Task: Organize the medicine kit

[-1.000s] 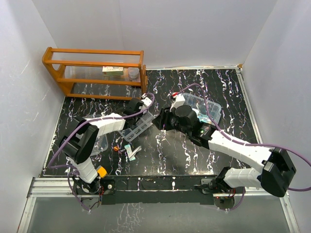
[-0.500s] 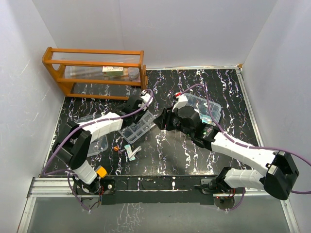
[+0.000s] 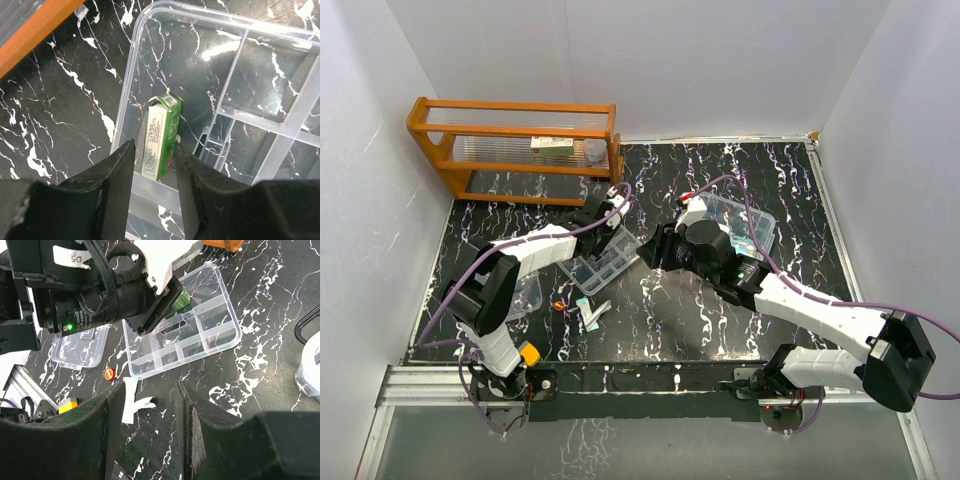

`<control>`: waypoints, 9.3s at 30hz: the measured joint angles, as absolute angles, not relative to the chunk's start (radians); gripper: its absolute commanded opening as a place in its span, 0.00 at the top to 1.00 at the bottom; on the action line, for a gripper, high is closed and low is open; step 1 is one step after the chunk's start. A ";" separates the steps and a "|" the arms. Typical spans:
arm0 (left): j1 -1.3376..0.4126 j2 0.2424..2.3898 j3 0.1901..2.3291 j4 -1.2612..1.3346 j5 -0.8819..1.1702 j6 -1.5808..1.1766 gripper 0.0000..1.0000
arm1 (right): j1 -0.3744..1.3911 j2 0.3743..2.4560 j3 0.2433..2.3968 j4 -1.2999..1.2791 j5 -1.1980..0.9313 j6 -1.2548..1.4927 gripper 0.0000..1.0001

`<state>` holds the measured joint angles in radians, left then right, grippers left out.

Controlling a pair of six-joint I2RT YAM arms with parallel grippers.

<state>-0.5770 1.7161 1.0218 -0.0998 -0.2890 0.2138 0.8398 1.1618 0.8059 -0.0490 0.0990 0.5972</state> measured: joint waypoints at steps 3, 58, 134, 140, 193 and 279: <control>-0.559 1.734 1.036 -0.118 -0.270 0.208 0.67 | 0.840 1.162 0.806 -0.048 0.099 0.598 0.58; -0.675 1.710 0.950 0.044 -0.513 0.234 0.69 | 0.840 1.126 0.788 -0.046 0.113 0.604 0.58; -0.588 1.148 1.040 -0.253 -0.422 -0.289 0.36 | 1.117 1.404 0.805 0.018 -0.043 0.255 0.50; -0.574 1.070 1.101 -0.343 -0.423 -0.308 0.33 | 1.150 1.581 0.835 0.062 -0.154 -0.039 0.48; -0.524 0.813 1.124 -0.452 -0.626 -0.298 0.29 | 1.001 1.964 1.388 0.099 -0.079 0.173 1.00; -0.618 1.289 0.619 -0.440 -0.059 -0.888 0.78 | 0.948 1.320 0.861 0.028 0.083 0.603 0.69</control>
<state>-0.6178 1.2892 0.6193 -0.4397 -0.0586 -0.8875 0.9478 1.3197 0.8608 0.0280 0.0830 0.6029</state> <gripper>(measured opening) 0.305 0.316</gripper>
